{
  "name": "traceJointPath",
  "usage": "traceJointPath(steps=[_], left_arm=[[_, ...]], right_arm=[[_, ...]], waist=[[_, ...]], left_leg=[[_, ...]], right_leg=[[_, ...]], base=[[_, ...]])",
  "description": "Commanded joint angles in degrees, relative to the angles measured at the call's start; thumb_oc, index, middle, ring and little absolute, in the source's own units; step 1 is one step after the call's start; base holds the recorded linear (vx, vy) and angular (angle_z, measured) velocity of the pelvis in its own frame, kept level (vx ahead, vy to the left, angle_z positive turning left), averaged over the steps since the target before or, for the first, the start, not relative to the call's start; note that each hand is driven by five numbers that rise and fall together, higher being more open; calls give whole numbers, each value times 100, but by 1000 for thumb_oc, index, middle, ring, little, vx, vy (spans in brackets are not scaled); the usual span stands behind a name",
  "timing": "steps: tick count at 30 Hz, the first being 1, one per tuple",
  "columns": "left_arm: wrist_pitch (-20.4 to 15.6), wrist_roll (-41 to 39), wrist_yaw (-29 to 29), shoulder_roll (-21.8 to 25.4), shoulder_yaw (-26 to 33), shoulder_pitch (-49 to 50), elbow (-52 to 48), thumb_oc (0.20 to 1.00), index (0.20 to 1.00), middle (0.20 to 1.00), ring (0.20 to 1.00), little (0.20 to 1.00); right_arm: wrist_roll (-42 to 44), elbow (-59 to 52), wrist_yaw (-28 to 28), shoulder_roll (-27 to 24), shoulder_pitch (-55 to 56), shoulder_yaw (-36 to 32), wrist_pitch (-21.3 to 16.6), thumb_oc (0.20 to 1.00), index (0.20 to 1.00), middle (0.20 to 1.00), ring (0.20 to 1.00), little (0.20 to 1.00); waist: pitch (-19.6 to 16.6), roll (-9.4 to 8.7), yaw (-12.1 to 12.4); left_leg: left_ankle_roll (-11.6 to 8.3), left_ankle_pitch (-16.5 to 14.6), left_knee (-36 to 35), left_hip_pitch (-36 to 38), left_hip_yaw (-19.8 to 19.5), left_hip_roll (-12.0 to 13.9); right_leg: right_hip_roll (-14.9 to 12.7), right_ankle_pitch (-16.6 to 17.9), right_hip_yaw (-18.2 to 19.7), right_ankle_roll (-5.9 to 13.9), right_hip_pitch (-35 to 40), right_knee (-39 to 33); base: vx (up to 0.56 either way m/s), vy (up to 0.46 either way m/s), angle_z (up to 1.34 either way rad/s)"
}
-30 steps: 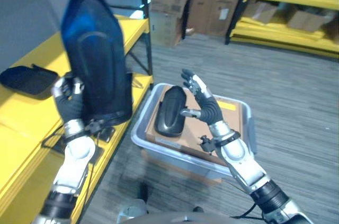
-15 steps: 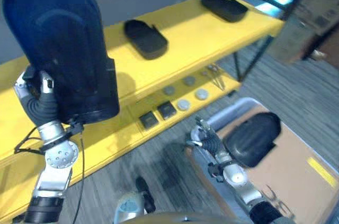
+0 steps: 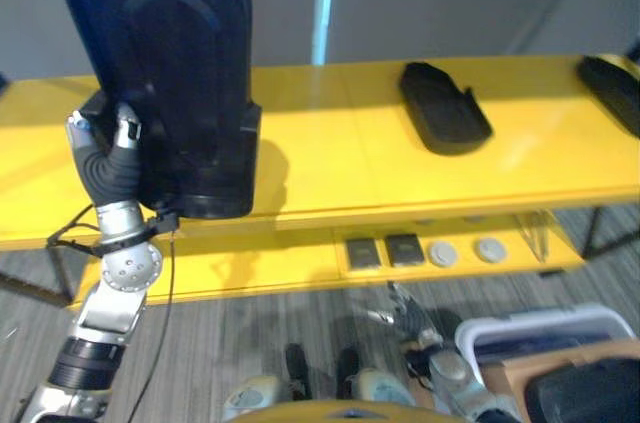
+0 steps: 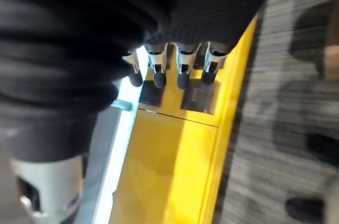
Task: Move parts from the plastic box to the shelf.
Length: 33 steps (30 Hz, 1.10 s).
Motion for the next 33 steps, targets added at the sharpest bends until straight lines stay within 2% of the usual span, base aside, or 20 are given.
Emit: traceJointPath(steps=[1,3,4,5,7,8,9,11,12,13,15,17,18,19,21,22,25,26,29,33], left_arm=[[94,-290,-34,-62,235,-347,-107,200,200,200,200,200],[130,-378,-102,-119,281,-343,-61,200,200,200,200,200],[113,-395,-121,-132,289,-337,-44,200,200,200,200,200],[101,-442,-211,-149,313,-299,9,200,200,200,200,200],[203,-539,-355,-188,347,-194,-51,200,200,200,200,200],[215,-556,-373,-202,358,-172,-62,200,200,200,200,200],[374,-646,-484,-285,442,0,-146,200,200,200,200,200],[660,-853,-551,-308,409,37,-122,200,200,200,200,200],[864,-981,-604,-308,361,-6,-45,200,200,200,200,200],[911,-1164,-574,-299,284,-93,132,200,200,200,200,200],[1188,-1208,-436,-323,190,-250,367,200,200,200,200,200],[1412,-1358,-209,-328,59,-531,724,200,200,200,200,200],[1408,-1358,-207,-327,54,-538,732,200,200,200,200,200],[1557,-1607,-233,-326,-13,-644,883,200,200,200,200,200],[1751,-1762,1,-473,-187,-1025,1356,200,200,200,200,200],[1800,-1902,26,-513,-209,-1086,1426,200,200,200,200,200],[1859,-2120,22,-723,-398,-1421,1916,200,200,200,200,200],[1975,-2149,107,-885,-590,-1687,2169,200,200,200,200,200],[2243,-2275,118,-1020,-788,-2006,2462,200,200,200,200,200],[2343,-2443,139,-1227,-1010,-2338,2873,200,200,200,200,200]], right_arm=[[467,364,564,15,-454,-155,471,1000,1000,1000,1000,1000],[193,999,740,15,-549,-277,905,1000,1000,1000,1000,1000],[139,1162,776,11,-569,-279,970,1000,1000,1000,1000,1000],[194,1830,946,-11,-652,-321,1198,1000,1000,1000,1000,1000],[560,2142,1011,-19,-687,-404,1846,1000,1000,1000,1000,1000],[546,2178,1042,-25,-689,-435,1878,1000,1000,1000,1000,1000],[608,2400,1159,-56,-691,-653,2331,1000,1000,1000,1000,1000],[673,2569,1025,-77,-612,-842,2810,1000,1000,1000,1000,1000],[772,2608,910,-85,-569,-911,2981,1000,1000,1000,1000,1000],[886,2650,832,-84,-486,-978,3064,1000,1000,1000,1000,1000],[982,2668,938,-61,-374,-1044,3193,1000,1000,1000,1000,1000],[452,2598,1335,37,-195,-983,3357,1000,1000,1000,1000,1000],[449,2598,1338,38,-194,-987,3357,1000,1000,1000,1000,1000],[356,2586,1368,80,-102,-905,3379,1000,1000,1000,1000,1000],[705,2461,986,182,131,-796,3115,1000,1000,1000,1000,1000],[677,2420,934,183,151,-803,3097,1000,1000,1000,1000,1000],[465,2337,914,166,167,-784,3082,1000,1000,1000,1000,1000],[357,2336,1016,139,128,-775,3046,1000,1000,1000,1000,1000],[330,2274,1071,111,50,-678,2977,1000,1000,1000,1000,1000],[364,2169,1056,63,-123,-544,2956,1000,1000,1000,1000,1000]], waist=[[-8,17,-64],[171,-3,27],[197,-7,58],[279,42,163],[288,90,192],[284,96,189],[222,148,166],[151,222,94],[132,243,52],[113,254,-17],[92,264,-139],[100,265,-305],[100,265,-299],[111,265,-376],[189,267,-617],[196,266,-661],[223,263,-818],[292,262,-916],[409,248,-1015],[556,223,-1116]], left_leg=[[-667,-134,-828,428,83,303],[-744,-260,-127,18,-73,230],[-753,-295,-4,-62,-164,214],[-827,-326,133,-233,-451,252],[-943,-206,-97,-137,-505,461],[-961,-172,-153,-107,-500,496],[-1060,11,-485,28,-527,714],[-1137,231,-884,195,-354,880],[-1162,278,-914,195,-314,927],[-1144,270,-939,237,-277,941],[-1102,230,-984,325,-208,939],[-1054,177,-1090,443,-110,904],[-1053,178,-1094,445,-106,903],[-1039,156,-1117,459,-78,894],[-997,88,-1194,531,31,889],[-991,82,-1208,537,46,886],[-987,69,-1208,487,140,883],[-980,69,-1208,436,196,894],[-967,76,-1207,381,255,920],[-969,90,-1186,315,304,952]], right_leg=[[146,-235,-29,161,1010,-964],[57,-245,23,95,1095,-961],[41,-241,56,82,1094,-966],[26,-245,143,57,1092,-1006],[21,-241,164,61,1120,-1107],[24,-241,169,62,1129,-1126],[19,-263,218,69,1153,-1189],[6,-259,221,81,1253,-1295],[-9,-254,230,92,1273,-1288],[-23,-241,257,122,1271,-1275],[-45,-212,325,177,1241,-1265],[-92,-130,417,257,1155,-1312],[-93,-129,420,258,1154,-1313],[-110,-90,445,292,1098,-1335],[-103,-15,576,342,958,-1392],[-91,-11,608,344,928,-1392],[-63,29,726,364,806,-1420],[-58,38,816,373,725,-1426],[-49,40,919,372,656,-1431],[0,50,1020,345,549,-1433]], base=[[8,-121,44],[-20,-63,-6],[-39,-28,4],[0,0,0],[21,50,-16],[108,125,-35],[141,155,-23],[215,187,-16],[222,130,-20],[201,90,-11],[169,70,-10],[117,63,-55],[90,53,-46],[46,33,-6],[37,47,-18],[22,44,-27],[-4,18,-23],[-31,3,-21],[-29,-11,-26],[-46,-26,-25]])
